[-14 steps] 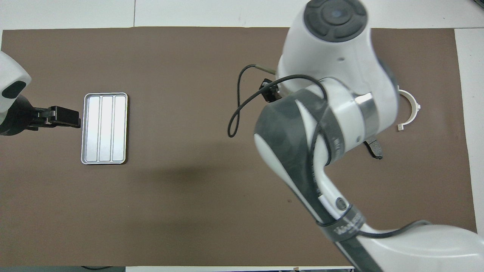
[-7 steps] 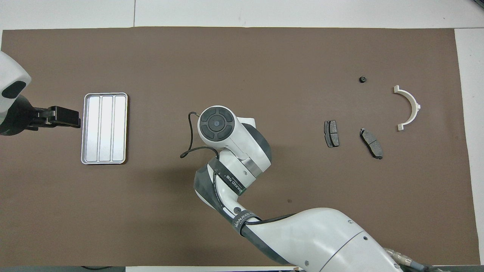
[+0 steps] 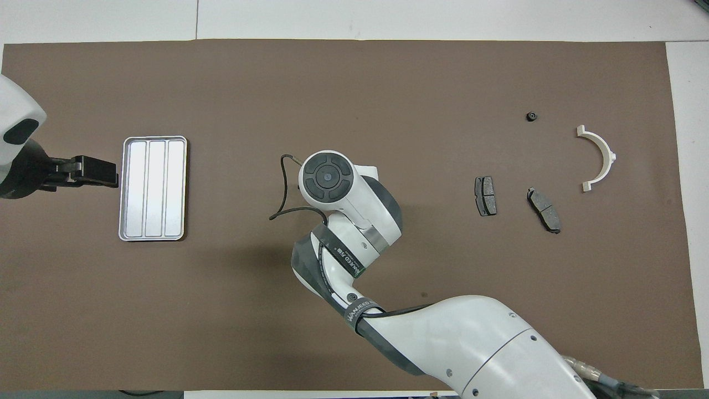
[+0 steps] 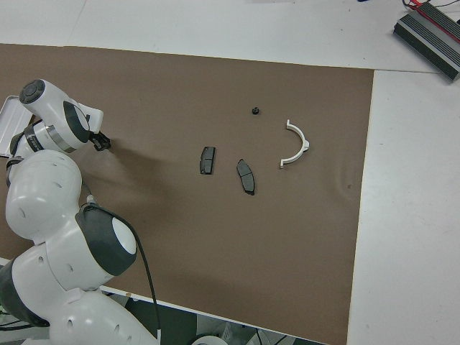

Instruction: Pick bearing gear from pile to tray

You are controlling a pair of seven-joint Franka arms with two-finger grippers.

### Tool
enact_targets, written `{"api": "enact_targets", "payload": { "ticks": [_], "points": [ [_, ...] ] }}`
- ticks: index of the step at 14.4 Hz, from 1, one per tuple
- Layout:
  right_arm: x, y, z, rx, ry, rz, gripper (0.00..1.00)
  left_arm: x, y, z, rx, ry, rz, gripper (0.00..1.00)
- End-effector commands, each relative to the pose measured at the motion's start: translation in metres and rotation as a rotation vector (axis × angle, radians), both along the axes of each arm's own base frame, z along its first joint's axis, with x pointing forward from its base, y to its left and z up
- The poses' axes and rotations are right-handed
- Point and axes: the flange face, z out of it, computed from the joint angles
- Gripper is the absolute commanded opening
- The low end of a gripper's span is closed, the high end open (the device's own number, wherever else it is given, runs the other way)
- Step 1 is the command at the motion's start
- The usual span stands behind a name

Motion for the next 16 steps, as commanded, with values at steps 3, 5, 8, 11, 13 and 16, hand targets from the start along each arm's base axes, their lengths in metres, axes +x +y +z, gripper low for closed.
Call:
{"api": "enact_targets", "payload": {
  "ticks": [3,5,8,11,13,16],
  "points": [
    [0.003,0.001,0.0,0.006,-0.021,-0.008,0.21,-0.007,0.011,0.008,-0.007,-0.014,0.018,1.0],
    [0.004,-0.001,0.0,0.004,-0.021,-0.011,0.76,-0.007,0.012,0.011,-0.01,-0.026,0.028,1.0],
    [0.005,-0.003,0.002,-0.016,-0.005,-0.012,1.0,-0.008,0.01,0.014,-0.009,-0.031,0.03,1.0],
    [0.021,-0.023,0.024,-0.096,0.029,-0.001,1.0,-0.016,0.006,0.017,-0.007,-0.02,0.044,1.0],
    [0.047,-0.06,0.063,-0.125,0.056,0.055,1.0,-0.023,-0.019,0.015,-0.001,0.012,0.081,1.0],
    [0.087,-0.166,0.128,-0.098,0.062,0.186,1.0,-0.036,-0.082,0.016,-0.004,0.007,0.144,1.0]
  ]
}}
